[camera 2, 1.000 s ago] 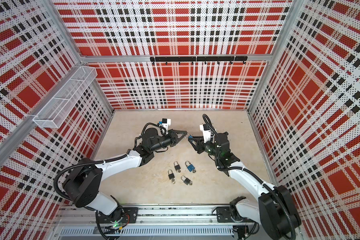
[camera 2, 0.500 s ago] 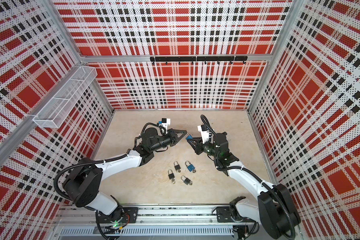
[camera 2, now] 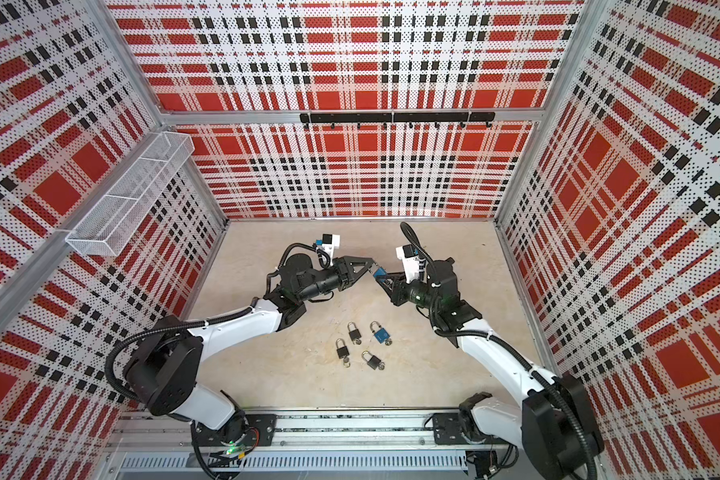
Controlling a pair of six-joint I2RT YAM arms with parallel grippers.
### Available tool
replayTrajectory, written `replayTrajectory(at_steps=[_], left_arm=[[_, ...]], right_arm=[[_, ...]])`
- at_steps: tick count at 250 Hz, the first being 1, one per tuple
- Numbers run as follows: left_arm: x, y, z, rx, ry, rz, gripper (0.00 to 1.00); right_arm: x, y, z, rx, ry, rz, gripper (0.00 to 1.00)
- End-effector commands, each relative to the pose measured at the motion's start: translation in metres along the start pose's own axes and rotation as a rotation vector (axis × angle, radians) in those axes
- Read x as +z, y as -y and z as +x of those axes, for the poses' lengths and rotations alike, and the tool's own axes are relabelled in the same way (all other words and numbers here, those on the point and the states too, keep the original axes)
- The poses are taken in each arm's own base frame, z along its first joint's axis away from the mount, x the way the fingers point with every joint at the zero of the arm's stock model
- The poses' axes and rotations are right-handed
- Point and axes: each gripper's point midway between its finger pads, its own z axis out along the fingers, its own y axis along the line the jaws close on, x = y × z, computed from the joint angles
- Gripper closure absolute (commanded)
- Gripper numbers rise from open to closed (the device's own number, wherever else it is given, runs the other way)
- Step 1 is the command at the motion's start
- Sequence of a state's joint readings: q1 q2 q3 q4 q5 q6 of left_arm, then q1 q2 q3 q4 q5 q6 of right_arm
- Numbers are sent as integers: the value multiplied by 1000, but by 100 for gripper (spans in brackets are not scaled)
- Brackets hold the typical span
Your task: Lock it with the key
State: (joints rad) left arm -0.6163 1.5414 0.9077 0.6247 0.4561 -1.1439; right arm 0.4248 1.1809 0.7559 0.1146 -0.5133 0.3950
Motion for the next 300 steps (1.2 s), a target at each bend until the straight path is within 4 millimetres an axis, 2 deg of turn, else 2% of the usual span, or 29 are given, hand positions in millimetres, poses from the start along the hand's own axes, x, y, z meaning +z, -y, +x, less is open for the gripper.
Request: replayTrajectory(at_steps=[1,40,78,148,200,243,300], left_arm=[[-20,25,-23,131,20,24,59],[-43,23,-34,283,-12,-42,58],[-49,24,-17,397,-152,-25,62],[-53,15,11,365,-244,-2,67],[-60,6,33,332,-293,-2,68],[-58,14,52,323,-338,28,69],[-62,18,56,321,-332,34,72]], right_arm=[[-10,-15,-8,-11,-43,-17,100],[-15,-30,4,-12,-148,-82,100],[-20,-45,12,4,-199,-158,100],[-20,-62,25,82,-290,-294,100],[-23,-76,23,101,-305,-382,100],[-23,-77,23,117,-313,-394,100],[-19,-74,26,132,-325,-391,100]])
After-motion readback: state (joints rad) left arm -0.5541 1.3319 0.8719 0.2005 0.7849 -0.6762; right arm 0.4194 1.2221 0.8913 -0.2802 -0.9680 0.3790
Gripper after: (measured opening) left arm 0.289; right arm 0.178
